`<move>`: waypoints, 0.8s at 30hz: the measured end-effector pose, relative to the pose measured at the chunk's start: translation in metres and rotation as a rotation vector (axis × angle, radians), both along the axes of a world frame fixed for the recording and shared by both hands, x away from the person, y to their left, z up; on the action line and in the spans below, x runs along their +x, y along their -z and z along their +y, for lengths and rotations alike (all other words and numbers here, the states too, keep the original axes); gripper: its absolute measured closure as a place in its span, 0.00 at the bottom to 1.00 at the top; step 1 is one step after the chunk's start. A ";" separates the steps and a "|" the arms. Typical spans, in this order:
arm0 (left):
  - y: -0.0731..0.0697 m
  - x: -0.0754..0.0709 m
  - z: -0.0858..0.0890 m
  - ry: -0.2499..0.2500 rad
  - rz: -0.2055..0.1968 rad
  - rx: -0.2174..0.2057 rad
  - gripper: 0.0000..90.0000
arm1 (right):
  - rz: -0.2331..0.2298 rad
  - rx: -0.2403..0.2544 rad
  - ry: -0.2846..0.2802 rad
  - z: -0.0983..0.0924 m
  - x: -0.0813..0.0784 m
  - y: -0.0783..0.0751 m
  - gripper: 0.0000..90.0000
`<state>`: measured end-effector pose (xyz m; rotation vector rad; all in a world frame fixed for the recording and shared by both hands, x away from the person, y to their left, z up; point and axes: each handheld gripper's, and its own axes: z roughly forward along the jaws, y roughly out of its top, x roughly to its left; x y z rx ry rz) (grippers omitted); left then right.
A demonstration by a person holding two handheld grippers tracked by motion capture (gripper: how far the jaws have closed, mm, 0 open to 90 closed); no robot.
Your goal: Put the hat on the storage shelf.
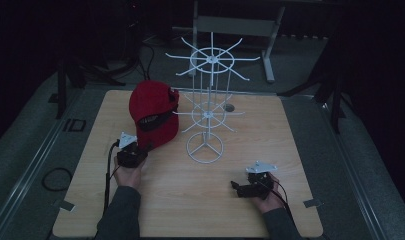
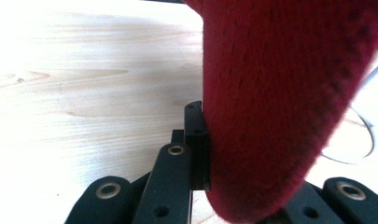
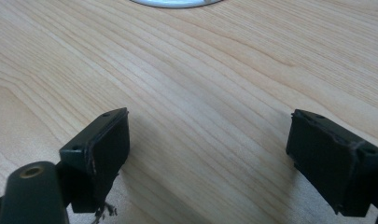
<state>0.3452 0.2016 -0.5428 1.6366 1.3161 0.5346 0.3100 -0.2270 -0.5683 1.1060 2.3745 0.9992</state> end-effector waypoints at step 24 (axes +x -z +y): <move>-0.027 -0.005 0.005 -0.027 -0.068 -0.015 0.95 | 0.000 0.000 -0.001 0.000 0.000 0.000 0.15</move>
